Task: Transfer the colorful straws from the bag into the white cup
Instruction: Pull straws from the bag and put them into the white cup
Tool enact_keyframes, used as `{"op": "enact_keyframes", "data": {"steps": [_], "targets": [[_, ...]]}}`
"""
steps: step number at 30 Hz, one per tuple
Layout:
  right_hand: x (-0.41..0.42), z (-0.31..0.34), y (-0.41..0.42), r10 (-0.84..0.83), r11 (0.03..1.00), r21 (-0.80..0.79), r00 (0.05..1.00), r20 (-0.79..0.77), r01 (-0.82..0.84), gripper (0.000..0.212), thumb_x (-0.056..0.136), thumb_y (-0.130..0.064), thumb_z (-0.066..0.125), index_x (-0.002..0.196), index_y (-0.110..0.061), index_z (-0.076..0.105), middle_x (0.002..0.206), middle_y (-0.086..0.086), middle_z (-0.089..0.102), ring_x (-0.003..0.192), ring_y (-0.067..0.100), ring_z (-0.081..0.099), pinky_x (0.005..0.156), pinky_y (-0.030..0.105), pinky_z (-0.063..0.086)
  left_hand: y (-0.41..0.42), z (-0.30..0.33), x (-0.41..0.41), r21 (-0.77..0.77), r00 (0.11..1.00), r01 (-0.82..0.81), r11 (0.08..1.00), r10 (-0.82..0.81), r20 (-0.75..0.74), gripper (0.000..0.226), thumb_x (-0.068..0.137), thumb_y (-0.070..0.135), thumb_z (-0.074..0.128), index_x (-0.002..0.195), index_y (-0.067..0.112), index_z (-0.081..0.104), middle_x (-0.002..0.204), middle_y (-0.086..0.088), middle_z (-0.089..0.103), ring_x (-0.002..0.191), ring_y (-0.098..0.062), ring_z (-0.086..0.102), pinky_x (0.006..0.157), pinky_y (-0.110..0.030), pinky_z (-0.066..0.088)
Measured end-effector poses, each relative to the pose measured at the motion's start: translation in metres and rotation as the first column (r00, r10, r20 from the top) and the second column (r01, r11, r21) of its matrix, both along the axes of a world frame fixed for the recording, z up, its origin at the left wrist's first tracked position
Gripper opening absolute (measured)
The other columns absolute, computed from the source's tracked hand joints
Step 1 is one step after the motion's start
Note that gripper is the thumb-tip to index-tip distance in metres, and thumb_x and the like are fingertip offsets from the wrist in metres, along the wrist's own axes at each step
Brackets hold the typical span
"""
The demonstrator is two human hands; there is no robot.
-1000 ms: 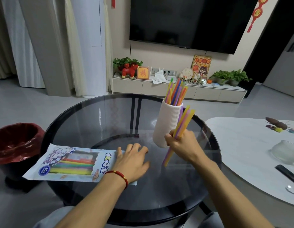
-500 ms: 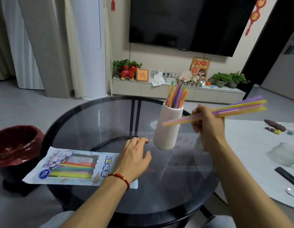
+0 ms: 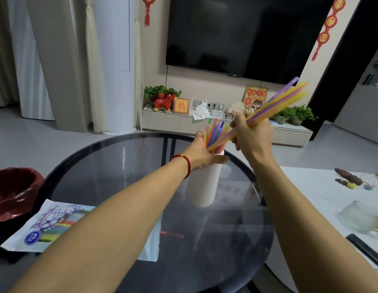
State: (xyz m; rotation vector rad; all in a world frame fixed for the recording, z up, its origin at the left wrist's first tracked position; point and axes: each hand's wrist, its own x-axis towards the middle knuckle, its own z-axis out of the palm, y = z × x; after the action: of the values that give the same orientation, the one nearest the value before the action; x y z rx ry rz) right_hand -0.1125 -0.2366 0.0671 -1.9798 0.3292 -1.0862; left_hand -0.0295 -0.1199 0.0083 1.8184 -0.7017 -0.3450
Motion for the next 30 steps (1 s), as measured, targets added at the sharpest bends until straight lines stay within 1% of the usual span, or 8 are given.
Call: {"op": "enact_keyframes", "data": {"steps": [3, 7, 9, 14, 18, 22, 26, 30], "targets": [[0.016, 0.000, 0.002, -0.104, 0.979, -0.193, 0.980, -0.167, 0.071, 0.035, 0.095, -0.020, 0.051, 0.074, 0.006, 0.061, 0.080, 0.029, 0.067, 0.068, 0.043, 0.062, 0.064, 0.048, 0.057, -0.009, -0.013, 0.001, 0.048, 0.987, -0.119, 0.992, 0.113, 0.113, 0.077, 0.068, 0.041, 0.084, 0.132, 0.028, 0.043, 0.113, 0.003, 0.063, 0.104, -0.020, 0.062, 0.087, -0.038, 0.054], [0.026, -0.019, 0.012, -0.274, 0.877, -0.461, 0.930, -0.244, 0.137, 0.018, 0.093, -0.031, 0.054, 0.088, -0.013, 0.058, 0.099, 0.008, 0.047, 0.084, 0.031, 0.052, 0.069, 0.038, 0.044, -0.006, -0.025, 0.001, 0.027, 0.961, -0.210, 0.977, 0.201, 0.188, 0.069, 0.054, 0.059, 0.079, 0.114, 0.039, 0.052, 0.099, 0.013, 0.068, 0.091, -0.009, 0.064, 0.075, -0.029, 0.055], [0.031, -0.026, 0.015, -0.209, 0.906, -0.413, 0.947, -0.246, 0.093, 0.027, 0.089, -0.035, 0.066, 0.100, -0.014, 0.054, 0.103, 0.006, 0.044, 0.094, 0.029, 0.048, 0.079, 0.040, 0.045, -0.004, -0.025, 0.001, 0.023, 0.943, -0.250, 0.968, 0.238, 0.233, 0.061, 0.051, 0.061, 0.077, 0.104, 0.040, 0.057, 0.090, 0.014, 0.069, 0.084, -0.006, 0.065, 0.064, -0.022, 0.052], [0.028, -0.010, 0.020, 0.188, 0.981, 0.056, 0.979, -0.081, -0.183, 0.070, 0.080, -0.022, 0.085, 0.133, -0.012, 0.040, 0.127, 0.016, 0.053, 0.114, 0.031, 0.062, 0.096, 0.045, 0.059, 0.010, -0.028, 0.003, -0.028, 0.962, -0.201, 0.979, 0.203, 0.184, 0.073, 0.053, 0.067, 0.078, 0.114, 0.034, 0.055, 0.098, 0.011, 0.068, 0.089, -0.007, 0.065, 0.064, -0.024, 0.052], [0.020, 0.003, 0.027, 0.220, 0.966, -0.147, 0.974, 0.048, -0.210, 0.091, 0.086, -0.016, 0.082, 0.156, -0.022, 0.024, 0.133, 0.008, 0.049, 0.107, 0.018, 0.063, 0.087, 0.026, 0.058, 0.019, -0.027, 0.004, -0.031, 0.953, -0.173, 0.984, 0.176, 0.249, 0.063, 0.063, 0.063, 0.077, 0.115, 0.033, 0.056, 0.096, 0.011, 0.067, 0.084, -0.007, 0.064, 0.059, -0.019, 0.050], [0.018, 0.002, 0.031, 0.170, 0.882, -0.441, 0.985, -0.033, -0.167, 0.054, 0.104, -0.008, 0.057, 0.155, -0.014, 0.040, 0.149, 0.014, 0.056, 0.126, 0.015, 0.055, 0.101, 0.039, 0.056, 0.016, -0.028, 0.004, -0.005, 0.953, -0.185, 0.983, 0.181, 0.243, 0.065, 0.061, 0.059, 0.078, 0.115, 0.032, 0.055, 0.100, 0.006, 0.068, 0.090, -0.014, 0.066, 0.072, -0.033, 0.061], [0.013, -0.013, 0.023, 0.119, 0.904, -0.402, 0.989, -0.091, -0.146, 0.027, 0.109, -0.016, 0.048, 0.133, -0.008, 0.056, 0.127, 0.015, 0.068, 0.108, 0.026, 0.067, 0.090, 0.051, 0.061, 0.013, -0.029, 0.002, -0.023, 0.958, -0.195, 0.980, 0.196, 0.211, 0.066, 0.056, 0.063, 0.077, 0.110, 0.034, 0.053, 0.096, 0.010, 0.066, 0.087, -0.008, 0.064, 0.062, -0.022, 0.052], [0.012, -0.001, 0.017, 0.181, 0.927, -0.342, 0.982, 0.053, -0.152, 0.072, 0.097, -0.008, 0.062, 0.160, -0.017, 0.026, 0.158, 0.019, 0.043, 0.131, 0.023, 0.054, 0.106, 0.037, 0.048, 0.004, -0.030, 0.001, 0.006, 0.963, -0.175, 0.985, 0.170, 0.207, 0.061, 0.055, 0.060, 0.076, 0.107, 0.037, 0.054, 0.093, 0.012, 0.066, 0.083, -0.008, 0.064, 0.058, -0.020, 0.051]]}}
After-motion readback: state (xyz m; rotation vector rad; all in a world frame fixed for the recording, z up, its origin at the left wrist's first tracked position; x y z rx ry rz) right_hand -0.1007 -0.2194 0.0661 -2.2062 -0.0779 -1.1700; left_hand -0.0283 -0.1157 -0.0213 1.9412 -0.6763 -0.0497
